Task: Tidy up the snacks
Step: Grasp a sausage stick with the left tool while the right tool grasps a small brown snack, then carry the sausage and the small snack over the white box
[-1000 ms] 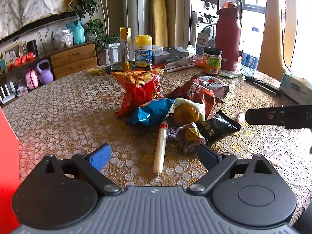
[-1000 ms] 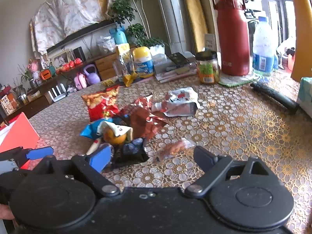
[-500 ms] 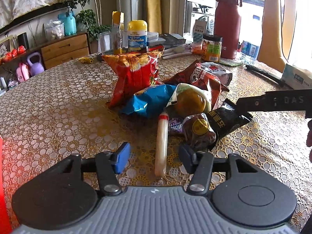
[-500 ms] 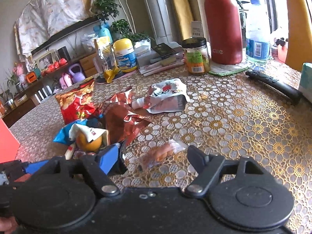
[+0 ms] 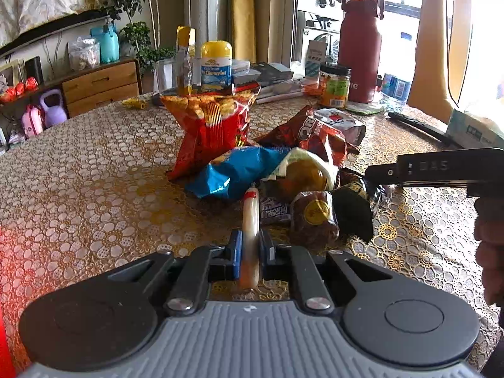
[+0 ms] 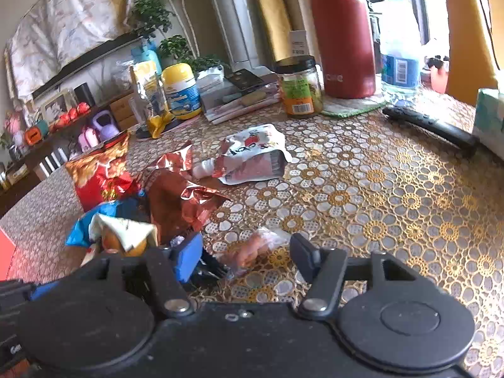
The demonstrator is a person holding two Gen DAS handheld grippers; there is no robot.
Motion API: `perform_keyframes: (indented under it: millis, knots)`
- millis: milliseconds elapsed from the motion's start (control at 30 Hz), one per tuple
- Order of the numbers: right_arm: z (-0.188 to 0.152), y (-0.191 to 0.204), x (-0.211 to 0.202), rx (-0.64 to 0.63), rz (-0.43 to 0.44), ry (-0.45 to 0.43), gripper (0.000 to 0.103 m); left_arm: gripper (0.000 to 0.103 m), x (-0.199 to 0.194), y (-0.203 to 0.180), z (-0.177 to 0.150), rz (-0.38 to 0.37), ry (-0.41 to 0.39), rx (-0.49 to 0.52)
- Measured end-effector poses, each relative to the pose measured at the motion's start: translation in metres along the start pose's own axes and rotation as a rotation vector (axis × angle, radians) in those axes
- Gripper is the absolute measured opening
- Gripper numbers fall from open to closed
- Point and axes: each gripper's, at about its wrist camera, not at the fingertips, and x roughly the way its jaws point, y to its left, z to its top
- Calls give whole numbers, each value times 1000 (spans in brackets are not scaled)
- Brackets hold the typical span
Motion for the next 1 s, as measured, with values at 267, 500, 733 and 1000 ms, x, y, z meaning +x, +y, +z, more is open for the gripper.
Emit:
perform_keyframes:
  millis: [267, 500, 733, 1000]
  knots:
    - [1, 7, 10, -17, -64, -28, 21, 10, -10, 2, 3, -1, -16, -4]
    - [1, 0, 10, -15, -53, -39, 14, 10, -24, 2, 4, 7, -41, -17]
    - [3, -4, -14, -12, -34, -68, 14, 11, -45, 3, 7, 25, -68, -27]
    - [6, 5, -60, -34, 25, -125, 14, 11, -83, 1, 9, 49, -117, -42]
